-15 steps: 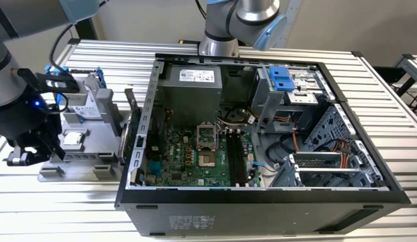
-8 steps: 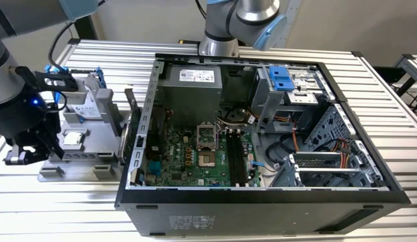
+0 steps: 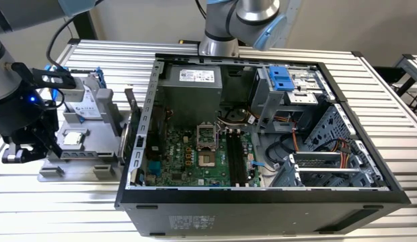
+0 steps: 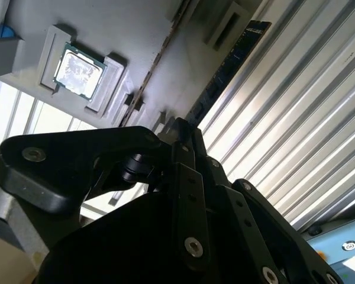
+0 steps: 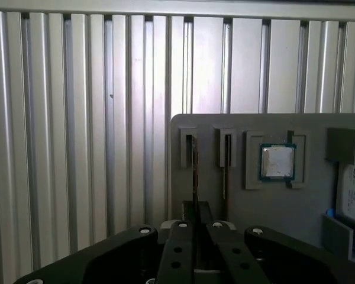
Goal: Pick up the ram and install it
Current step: 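Pick up the ram and move it above insertion slot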
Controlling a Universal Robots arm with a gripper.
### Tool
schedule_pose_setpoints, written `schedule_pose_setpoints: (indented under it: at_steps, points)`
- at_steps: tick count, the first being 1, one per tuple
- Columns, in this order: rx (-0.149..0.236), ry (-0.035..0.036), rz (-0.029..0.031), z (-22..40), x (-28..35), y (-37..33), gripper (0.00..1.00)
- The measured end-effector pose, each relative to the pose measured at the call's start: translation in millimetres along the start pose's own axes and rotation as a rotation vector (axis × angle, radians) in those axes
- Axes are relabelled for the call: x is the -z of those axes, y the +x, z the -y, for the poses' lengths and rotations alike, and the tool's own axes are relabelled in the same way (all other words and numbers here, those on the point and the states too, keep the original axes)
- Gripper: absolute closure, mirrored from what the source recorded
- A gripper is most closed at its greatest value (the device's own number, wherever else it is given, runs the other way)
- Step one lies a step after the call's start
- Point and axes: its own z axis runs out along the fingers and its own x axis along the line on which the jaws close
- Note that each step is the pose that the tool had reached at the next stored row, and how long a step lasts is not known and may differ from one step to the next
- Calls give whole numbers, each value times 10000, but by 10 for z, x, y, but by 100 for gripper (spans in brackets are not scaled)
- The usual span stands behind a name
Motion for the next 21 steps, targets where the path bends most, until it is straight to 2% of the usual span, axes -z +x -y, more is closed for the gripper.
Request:
schedule_pose_setpoints:
  at_steps: [3,7,21]
  points:
    - [0,-1,-7,0,4,-1,100]
    - [-1,0,-6,-2,40,-6,100]
    - [-1,2,-7,-3,263,-22,100]
